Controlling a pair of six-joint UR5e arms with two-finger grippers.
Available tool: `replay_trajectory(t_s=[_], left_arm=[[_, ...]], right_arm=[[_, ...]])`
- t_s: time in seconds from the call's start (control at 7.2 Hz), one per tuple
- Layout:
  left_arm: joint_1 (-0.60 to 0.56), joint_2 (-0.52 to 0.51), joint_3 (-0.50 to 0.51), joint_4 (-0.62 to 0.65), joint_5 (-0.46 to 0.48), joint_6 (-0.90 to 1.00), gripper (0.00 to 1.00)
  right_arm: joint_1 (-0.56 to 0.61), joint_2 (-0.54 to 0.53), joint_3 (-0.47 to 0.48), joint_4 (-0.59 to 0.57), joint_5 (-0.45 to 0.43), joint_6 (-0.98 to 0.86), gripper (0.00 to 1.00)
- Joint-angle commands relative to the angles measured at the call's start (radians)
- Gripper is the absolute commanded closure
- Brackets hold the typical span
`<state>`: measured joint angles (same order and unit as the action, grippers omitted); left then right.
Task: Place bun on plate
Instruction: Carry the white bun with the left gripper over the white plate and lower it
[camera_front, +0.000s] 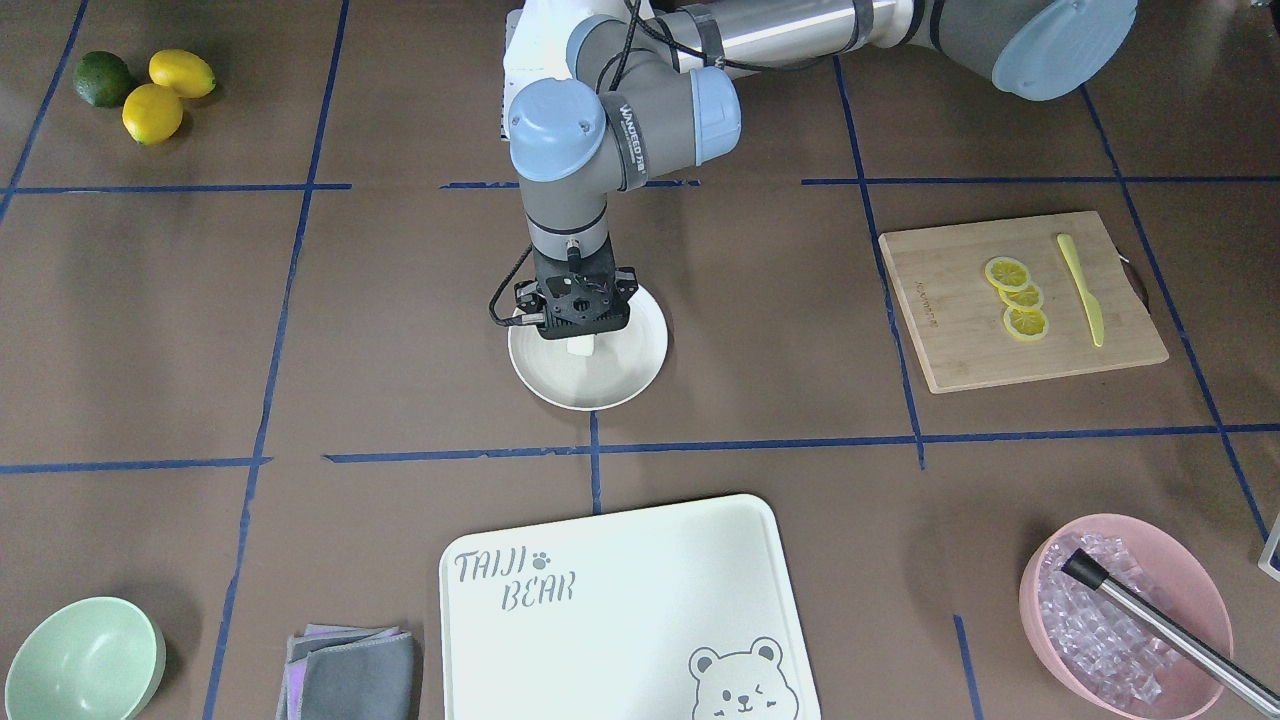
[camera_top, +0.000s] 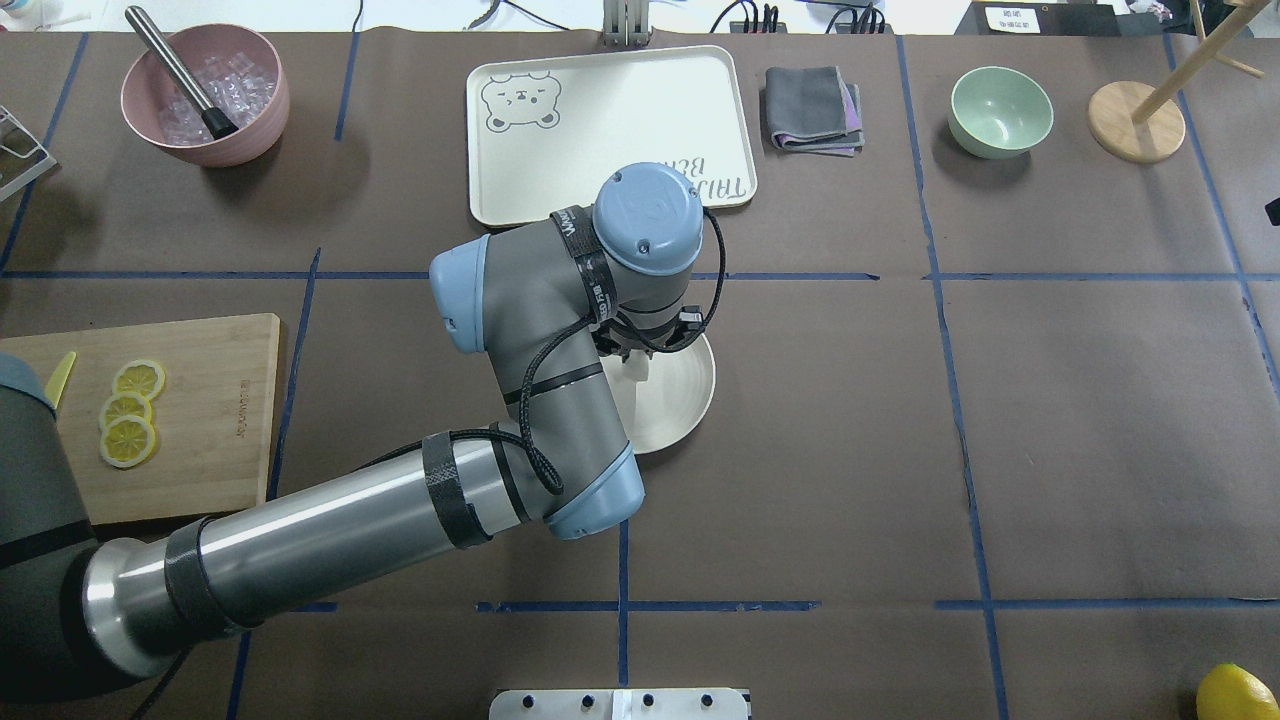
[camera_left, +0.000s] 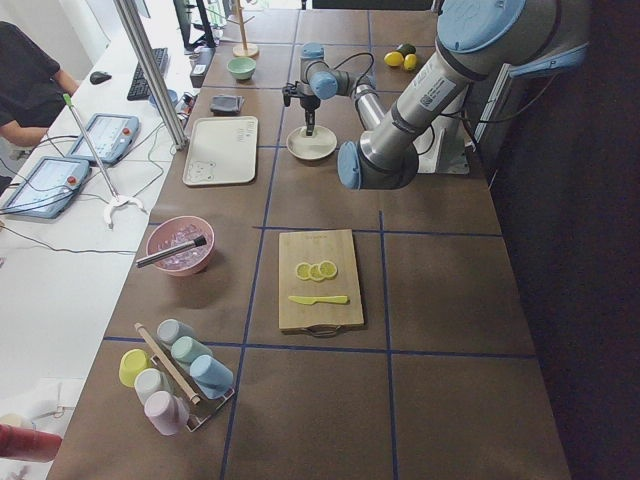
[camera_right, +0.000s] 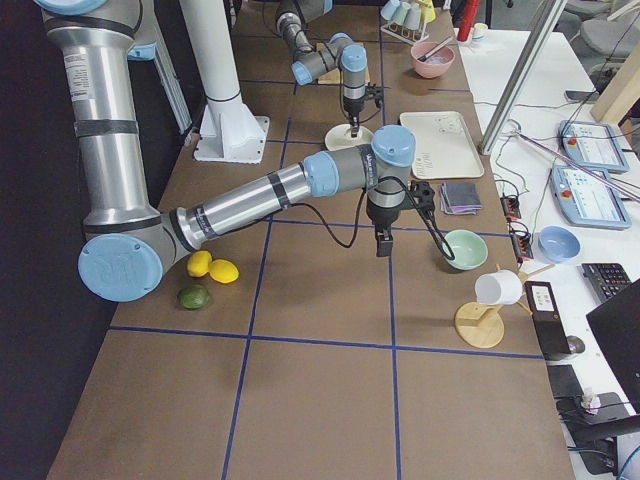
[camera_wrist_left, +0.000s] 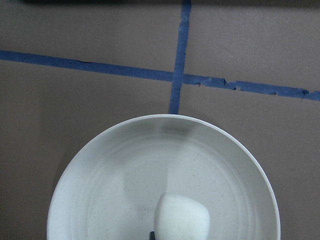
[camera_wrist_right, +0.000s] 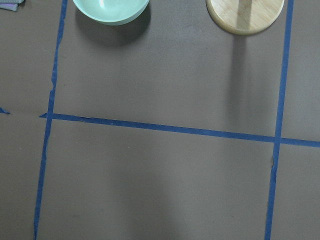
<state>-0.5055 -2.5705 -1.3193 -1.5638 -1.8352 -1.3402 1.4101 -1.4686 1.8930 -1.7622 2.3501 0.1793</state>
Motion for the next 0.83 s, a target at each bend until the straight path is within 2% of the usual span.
replay_trajectory(t_s=[0.0, 0.28, 0.42, 0.56, 0.69], left_arm=[[0.016, 0.016, 0.008, -0.012, 0.005, 0.000, 0.69], [0.021, 0.018, 0.014, -0.012, 0.005, 0.006, 0.68], [0.021, 0.018, 0.014, -0.012, 0.005, 0.010, 0.59], [0.021, 0.018, 0.015, -0.012, 0.005, 0.010, 0.43], [0.021, 0.018, 0.020, -0.013, 0.005, 0.012, 0.35]], right_arm=[[0.007, -0.001, -0.005, 0.000, 0.006, -0.009, 0.00], [0.007, -0.001, -0.005, 0.000, 0.006, -0.009, 0.00], [0.007, -0.001, -0.005, 0.001, 0.006, -0.007, 0.00], [0.007, -0.001, -0.003, 0.001, 0.006, -0.007, 0.00], [0.007, 0.001, -0.003, 0.001, 0.006, -0.007, 0.00]])
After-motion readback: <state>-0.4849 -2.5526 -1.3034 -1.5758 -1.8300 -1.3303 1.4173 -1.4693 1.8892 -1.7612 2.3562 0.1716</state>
